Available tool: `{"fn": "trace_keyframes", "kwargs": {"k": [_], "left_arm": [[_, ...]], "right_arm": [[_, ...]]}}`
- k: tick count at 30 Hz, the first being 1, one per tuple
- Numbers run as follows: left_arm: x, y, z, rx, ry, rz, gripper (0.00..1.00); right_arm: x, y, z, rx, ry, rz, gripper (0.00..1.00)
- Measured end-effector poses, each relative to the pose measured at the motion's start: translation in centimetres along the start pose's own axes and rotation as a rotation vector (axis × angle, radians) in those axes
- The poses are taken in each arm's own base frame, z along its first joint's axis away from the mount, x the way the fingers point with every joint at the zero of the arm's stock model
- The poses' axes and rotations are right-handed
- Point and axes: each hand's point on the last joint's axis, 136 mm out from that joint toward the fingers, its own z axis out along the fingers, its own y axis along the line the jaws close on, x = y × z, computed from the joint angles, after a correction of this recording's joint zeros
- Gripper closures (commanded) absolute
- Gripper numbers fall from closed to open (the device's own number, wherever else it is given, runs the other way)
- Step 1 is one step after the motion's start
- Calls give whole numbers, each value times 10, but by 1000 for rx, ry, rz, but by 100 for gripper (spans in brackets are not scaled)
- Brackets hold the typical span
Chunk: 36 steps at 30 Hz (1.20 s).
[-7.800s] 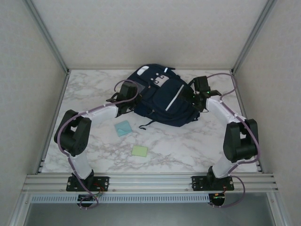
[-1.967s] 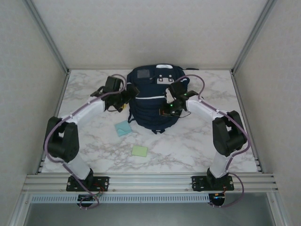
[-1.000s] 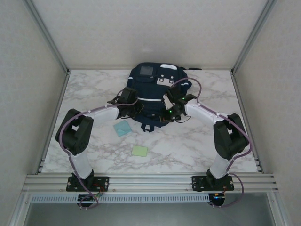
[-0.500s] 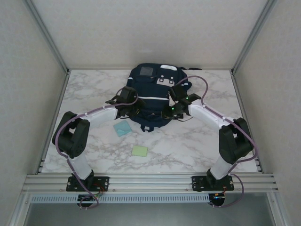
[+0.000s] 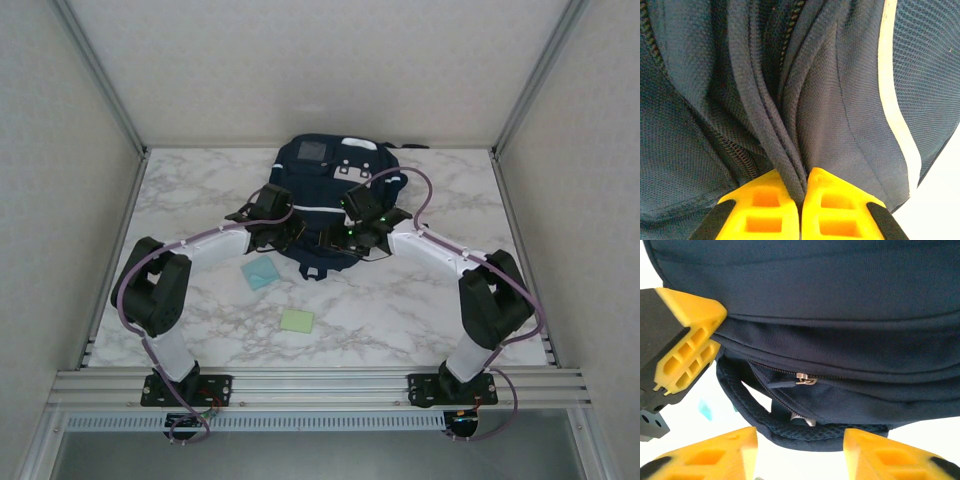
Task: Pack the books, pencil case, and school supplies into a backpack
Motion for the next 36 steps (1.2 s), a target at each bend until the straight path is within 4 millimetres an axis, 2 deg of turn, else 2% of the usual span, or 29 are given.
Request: {"fn": "trace_keyframes", "kwargs": {"k": [6, 11, 19, 21, 23, 28, 29, 36], "left_arm": [[3, -17, -17, 52, -17, -13, 100], [5, -19, -19, 55, -23, -21, 100], [7, -16, -20, 60, -29, -38, 100], [8, -16, -20, 64, -28, -40, 100], [8, -16, -20, 66, -27, -42, 100], [9, -19, -22, 75, -28, -40, 100], [9, -20, -23, 77, -27, -40, 100], [6, -18, -23, 83, -22, -43, 100]], "right_arm": [[-4, -4, 19, 20, -18, 64, 46], [-5, -11, 35, 64, -32, 107, 47], [-9, -6, 30, 89, -86, 106, 47], [-10, -5, 29, 91, -93, 105, 58], [-11, -5, 29, 95, -100, 110, 74], [-16, -1, 30, 102, -117, 89, 97], [-16, -1, 29, 105, -119, 82, 100], [-14, -7, 18, 142, -115, -21, 100]]}}
